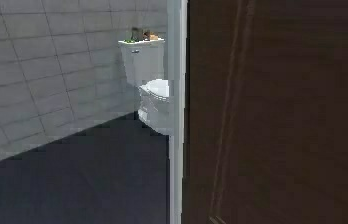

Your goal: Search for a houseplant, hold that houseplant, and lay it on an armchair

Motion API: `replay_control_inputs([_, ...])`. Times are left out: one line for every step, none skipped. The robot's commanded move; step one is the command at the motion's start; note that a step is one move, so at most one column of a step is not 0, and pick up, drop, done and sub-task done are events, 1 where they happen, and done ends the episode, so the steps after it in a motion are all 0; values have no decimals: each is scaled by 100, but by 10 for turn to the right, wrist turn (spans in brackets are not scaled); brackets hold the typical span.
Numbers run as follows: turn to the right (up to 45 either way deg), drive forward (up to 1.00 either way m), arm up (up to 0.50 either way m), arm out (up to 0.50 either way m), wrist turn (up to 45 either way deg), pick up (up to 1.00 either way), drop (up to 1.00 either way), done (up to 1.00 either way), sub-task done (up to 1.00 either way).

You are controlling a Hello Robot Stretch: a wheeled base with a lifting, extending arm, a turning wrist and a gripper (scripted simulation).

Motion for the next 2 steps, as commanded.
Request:
replay_control_inputs([-450,0,0,0,0,0,0,0,0])
replay_control_inputs([-450,0,0,0,0,0,0,0,0])
